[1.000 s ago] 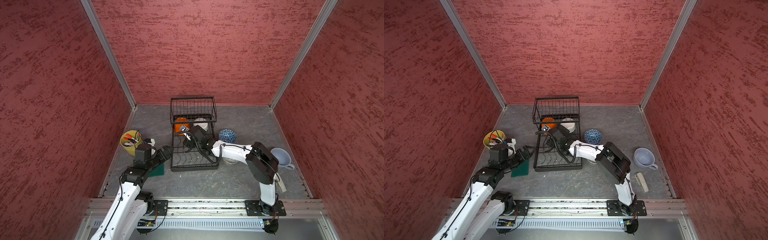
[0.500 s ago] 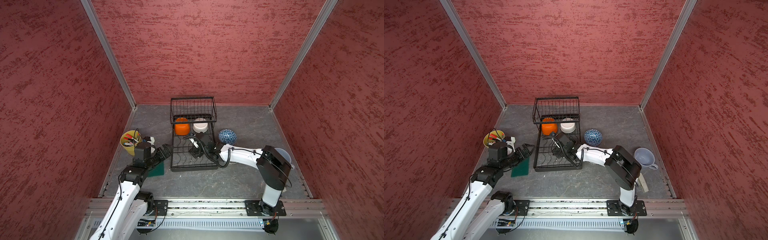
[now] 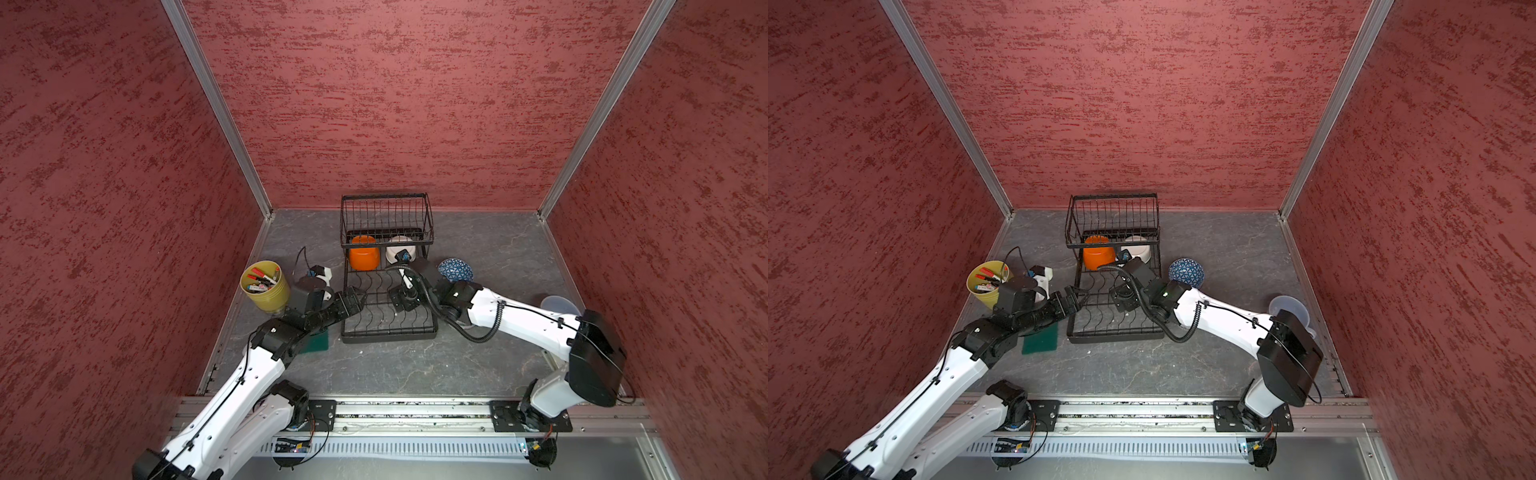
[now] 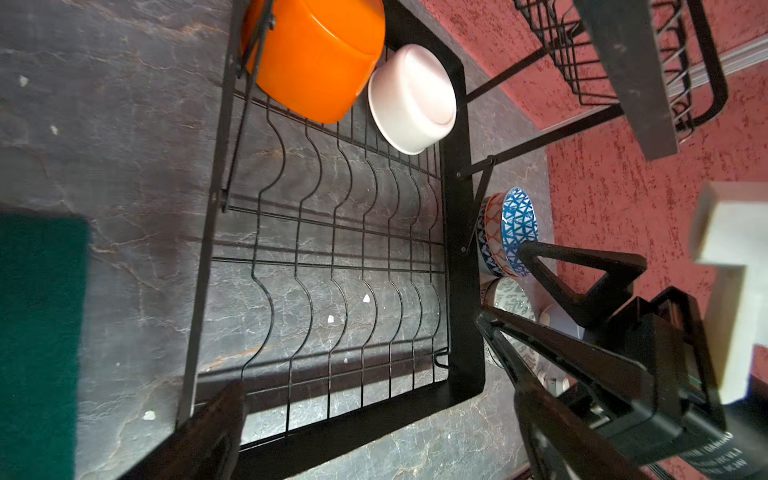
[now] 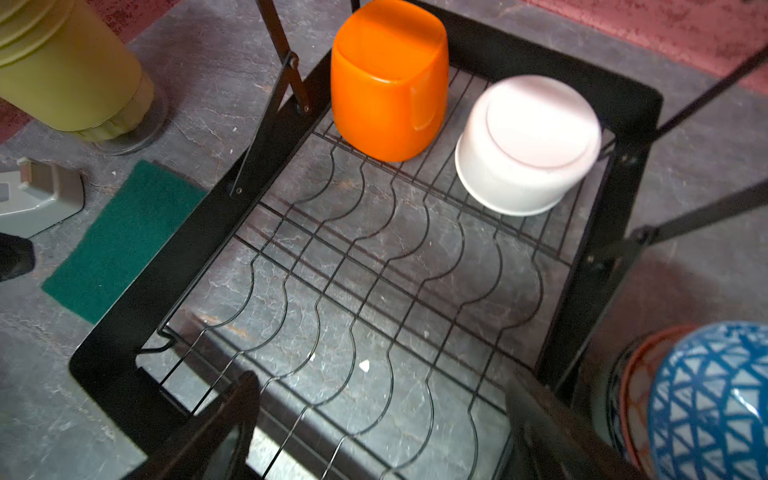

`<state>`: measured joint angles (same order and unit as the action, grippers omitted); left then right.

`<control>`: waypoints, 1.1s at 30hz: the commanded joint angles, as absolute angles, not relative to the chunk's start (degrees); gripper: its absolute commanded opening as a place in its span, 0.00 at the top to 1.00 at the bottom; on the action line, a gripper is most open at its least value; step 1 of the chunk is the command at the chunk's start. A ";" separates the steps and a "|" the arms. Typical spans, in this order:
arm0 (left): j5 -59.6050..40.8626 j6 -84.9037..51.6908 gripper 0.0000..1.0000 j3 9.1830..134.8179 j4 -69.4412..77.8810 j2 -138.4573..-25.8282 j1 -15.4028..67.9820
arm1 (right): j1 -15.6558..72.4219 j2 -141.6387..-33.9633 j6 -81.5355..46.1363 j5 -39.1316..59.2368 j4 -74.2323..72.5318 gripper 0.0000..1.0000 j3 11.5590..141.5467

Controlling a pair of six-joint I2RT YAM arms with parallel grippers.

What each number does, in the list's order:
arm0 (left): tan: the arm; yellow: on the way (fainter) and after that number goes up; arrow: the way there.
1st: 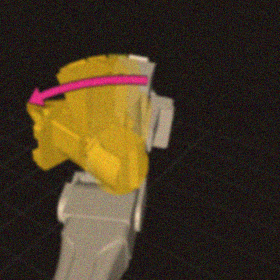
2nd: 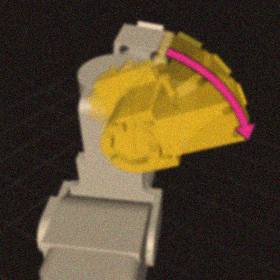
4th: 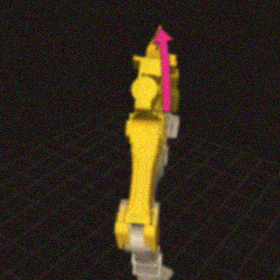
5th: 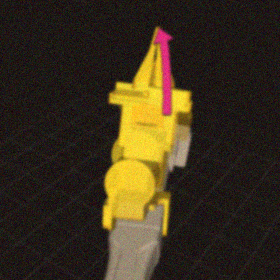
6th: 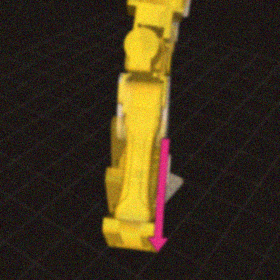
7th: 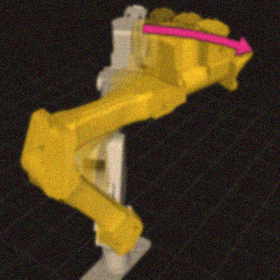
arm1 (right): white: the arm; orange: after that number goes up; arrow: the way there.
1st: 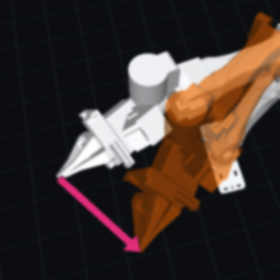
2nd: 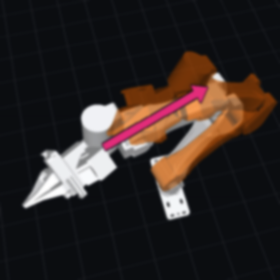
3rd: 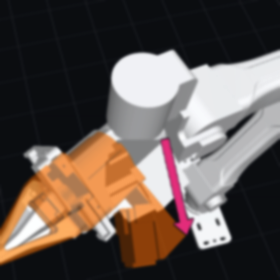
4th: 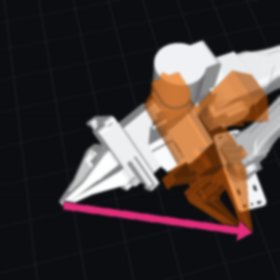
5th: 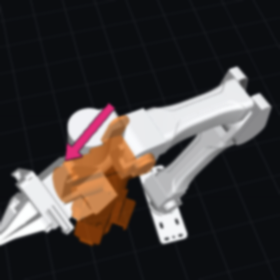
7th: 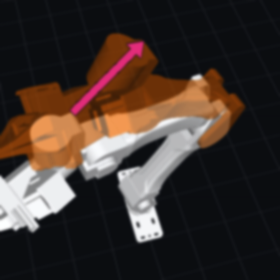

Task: Load the bowls into the dish rack
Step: 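Open the right gripper and withdraw it from the orange bowl, then reach both grippers toward the blue and green patterned bowls beside the rack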

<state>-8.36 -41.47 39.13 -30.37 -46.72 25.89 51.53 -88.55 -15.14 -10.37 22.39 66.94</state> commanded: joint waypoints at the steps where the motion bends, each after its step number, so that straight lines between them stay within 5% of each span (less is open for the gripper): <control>1: -3.94 -42.76 0.00 40.71 -29.90 -48.55 28.77 | 50.45 -84.13 -23.63 -11.73 30.17 0.07 66.06; 14: -2.55 -42.77 0.01 45.74 -25.03 -59.15 40.73 | 42.46 -70.50 -34.70 -14.89 41.04 0.15 57.44; 33: -1.68 -37.32 0.07 63.89 -26.76 -83.49 53.73 | 28.78 -64.47 -34.87 -15.25 44.58 0.19 51.53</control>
<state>-2.94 -39.27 60.90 -25.34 -81.43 52.38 30.00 -65.45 -33.69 -14.37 43.31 52.49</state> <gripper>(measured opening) 0.932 0.808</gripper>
